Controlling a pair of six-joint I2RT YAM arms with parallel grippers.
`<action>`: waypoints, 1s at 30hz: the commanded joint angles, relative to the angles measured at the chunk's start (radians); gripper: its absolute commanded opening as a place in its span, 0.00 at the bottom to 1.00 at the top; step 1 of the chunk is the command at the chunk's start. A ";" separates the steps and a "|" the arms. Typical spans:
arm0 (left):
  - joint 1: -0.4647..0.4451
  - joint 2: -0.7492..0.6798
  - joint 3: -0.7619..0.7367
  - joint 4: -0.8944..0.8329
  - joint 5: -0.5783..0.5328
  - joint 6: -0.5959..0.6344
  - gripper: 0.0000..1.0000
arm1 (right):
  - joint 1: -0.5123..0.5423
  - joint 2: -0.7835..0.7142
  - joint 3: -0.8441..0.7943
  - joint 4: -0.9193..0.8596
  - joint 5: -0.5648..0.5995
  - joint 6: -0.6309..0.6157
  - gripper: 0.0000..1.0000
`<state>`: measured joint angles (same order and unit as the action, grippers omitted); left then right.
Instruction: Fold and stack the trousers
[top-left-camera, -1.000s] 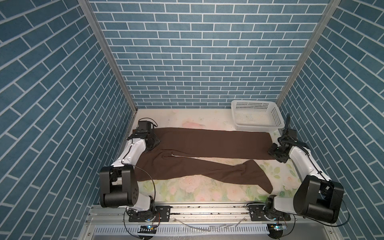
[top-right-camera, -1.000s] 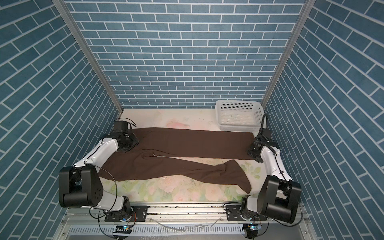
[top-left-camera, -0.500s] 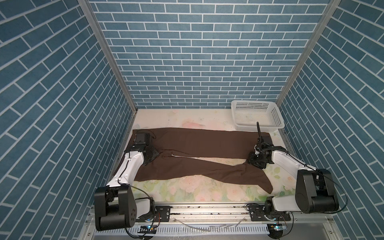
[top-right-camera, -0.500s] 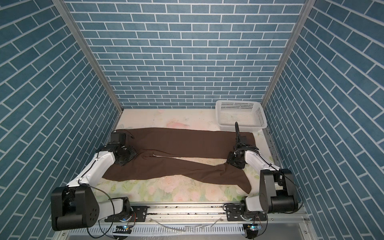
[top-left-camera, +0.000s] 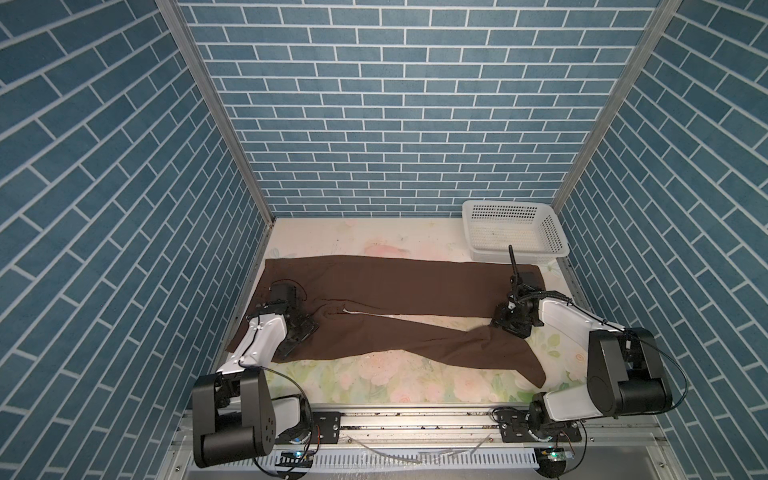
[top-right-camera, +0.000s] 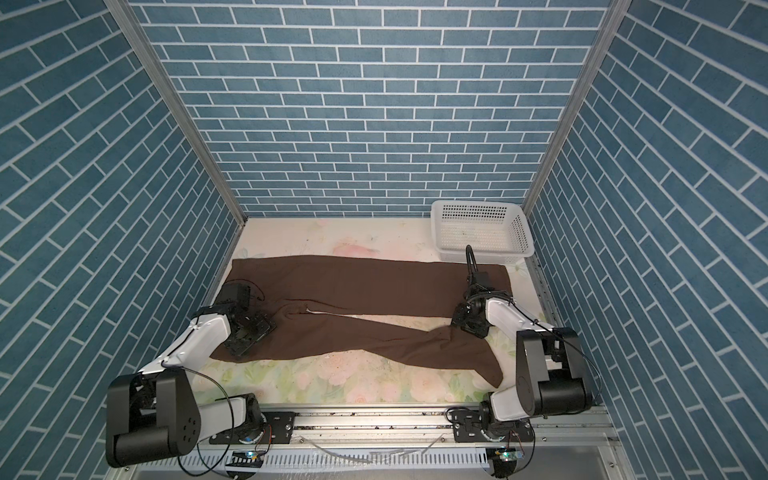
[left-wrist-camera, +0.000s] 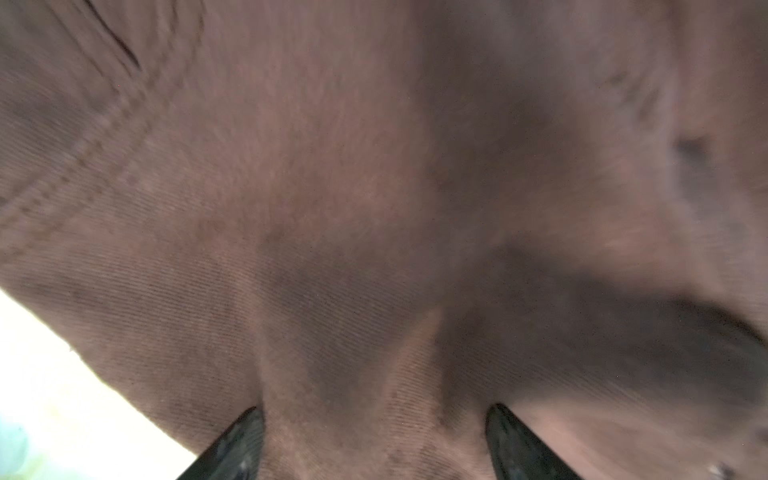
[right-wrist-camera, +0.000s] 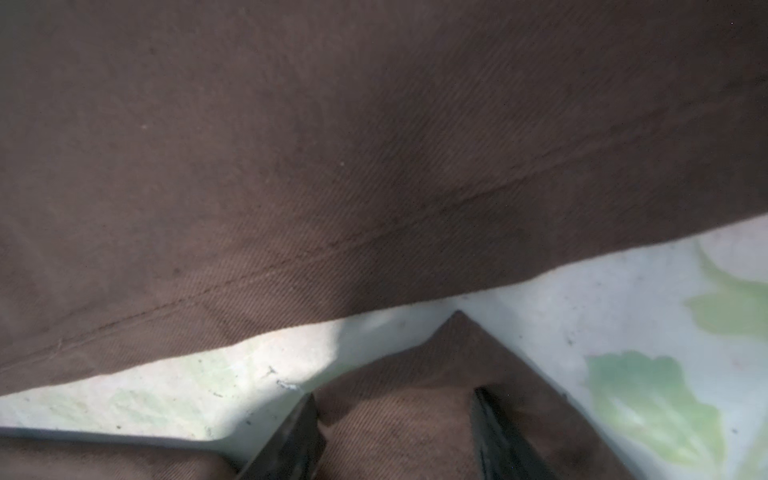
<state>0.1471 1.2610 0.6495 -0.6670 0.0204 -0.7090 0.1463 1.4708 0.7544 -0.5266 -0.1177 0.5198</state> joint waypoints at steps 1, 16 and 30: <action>0.019 0.036 -0.034 0.037 0.004 -0.003 0.88 | -0.002 0.079 -0.002 -0.021 -0.003 -0.008 0.47; 0.131 0.166 -0.058 0.161 0.102 0.043 0.06 | -0.011 -0.024 0.306 -0.254 0.105 -0.073 0.00; 0.228 0.066 -0.049 0.132 0.119 0.080 0.00 | -0.018 -0.400 0.422 -0.095 0.268 -0.116 0.00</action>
<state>0.3592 1.3354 0.6205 -0.5594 0.1745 -0.6441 0.1375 1.2182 1.2591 -0.7143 0.0284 0.4168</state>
